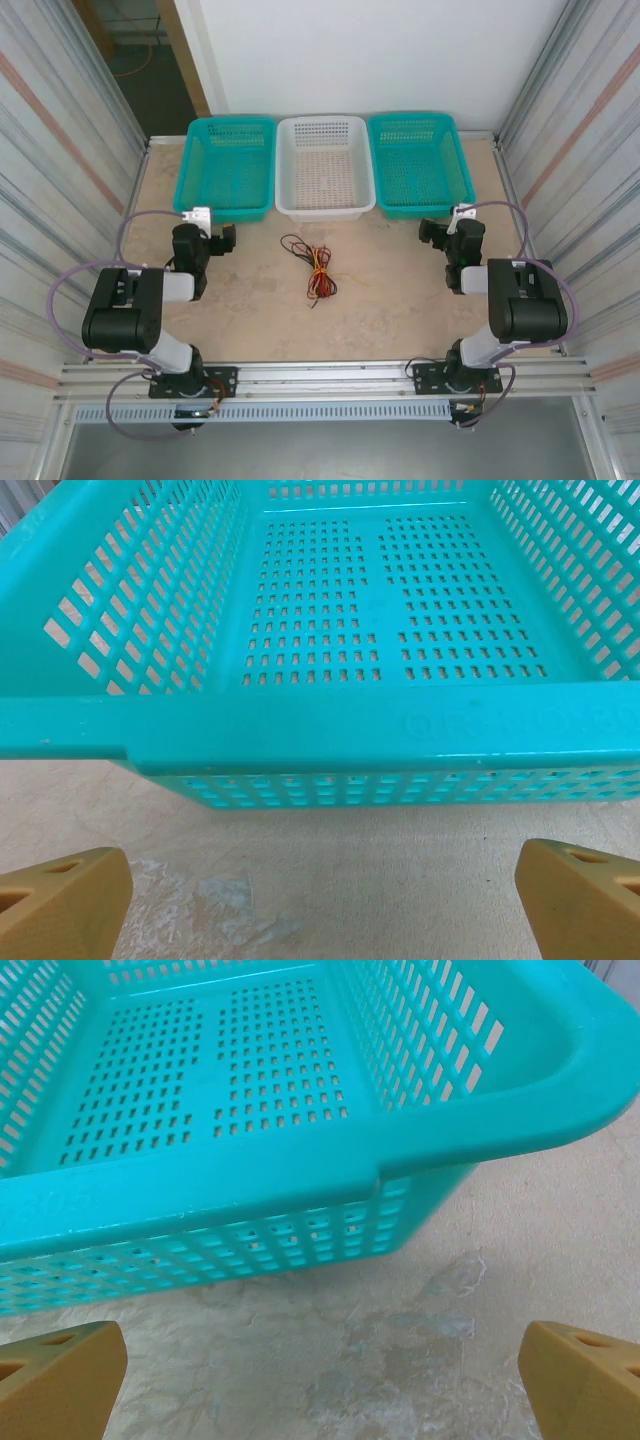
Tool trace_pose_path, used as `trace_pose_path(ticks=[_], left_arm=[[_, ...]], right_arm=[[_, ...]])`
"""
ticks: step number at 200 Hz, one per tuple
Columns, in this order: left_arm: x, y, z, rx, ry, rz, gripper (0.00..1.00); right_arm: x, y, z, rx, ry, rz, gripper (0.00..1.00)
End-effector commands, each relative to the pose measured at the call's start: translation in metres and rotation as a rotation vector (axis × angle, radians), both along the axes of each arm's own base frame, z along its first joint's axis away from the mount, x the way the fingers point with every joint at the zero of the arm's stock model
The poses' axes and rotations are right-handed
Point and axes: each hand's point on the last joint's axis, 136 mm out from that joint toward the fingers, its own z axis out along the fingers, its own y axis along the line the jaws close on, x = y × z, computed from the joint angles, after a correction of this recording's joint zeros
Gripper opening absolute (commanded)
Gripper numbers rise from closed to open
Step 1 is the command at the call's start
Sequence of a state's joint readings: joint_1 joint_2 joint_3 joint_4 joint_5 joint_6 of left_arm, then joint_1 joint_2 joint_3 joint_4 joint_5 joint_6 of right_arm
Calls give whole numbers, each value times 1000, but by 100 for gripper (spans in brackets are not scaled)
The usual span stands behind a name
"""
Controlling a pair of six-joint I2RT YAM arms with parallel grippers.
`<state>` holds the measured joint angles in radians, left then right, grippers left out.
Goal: Untangle the cables
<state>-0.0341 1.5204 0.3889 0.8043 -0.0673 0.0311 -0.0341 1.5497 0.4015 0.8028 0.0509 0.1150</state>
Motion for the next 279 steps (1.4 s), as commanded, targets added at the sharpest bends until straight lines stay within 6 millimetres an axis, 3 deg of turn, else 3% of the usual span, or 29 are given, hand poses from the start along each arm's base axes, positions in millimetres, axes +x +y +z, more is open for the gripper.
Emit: trace_pose_path(ticks=[1, 162, 184, 194, 215, 237, 261, 279], left_arm=[[4, -2, 10, 18, -25, -15, 99], [4, -2, 10, 5, -23, -26, 99], [6, -7, 26, 9, -32, -58, 99], [2, -6, 36, 38, 35, -42, 99], [-8, 0, 62, 126, 5, 53, 99], [-33, 16, 92, 93, 9, 271, 93], [-69, 8, 108, -90, 24, 375, 85], [-89, -17, 112, -207, 69, 319, 84]], right_arm=[[1, 0, 5, -12, -16, 10, 99], [1, 0, 6, -13, -20, 10, 99], [-2, -12, 21, -31, -40, -77, 99], [-10, -20, 29, -22, 9, -132, 99], [-24, -26, 57, -3, 22, -199, 99], [-54, -28, 71, -36, 3, -295, 99], [-85, -38, 69, 105, 120, -458, 99], [-99, -27, 65, 243, 227, -497, 99]])
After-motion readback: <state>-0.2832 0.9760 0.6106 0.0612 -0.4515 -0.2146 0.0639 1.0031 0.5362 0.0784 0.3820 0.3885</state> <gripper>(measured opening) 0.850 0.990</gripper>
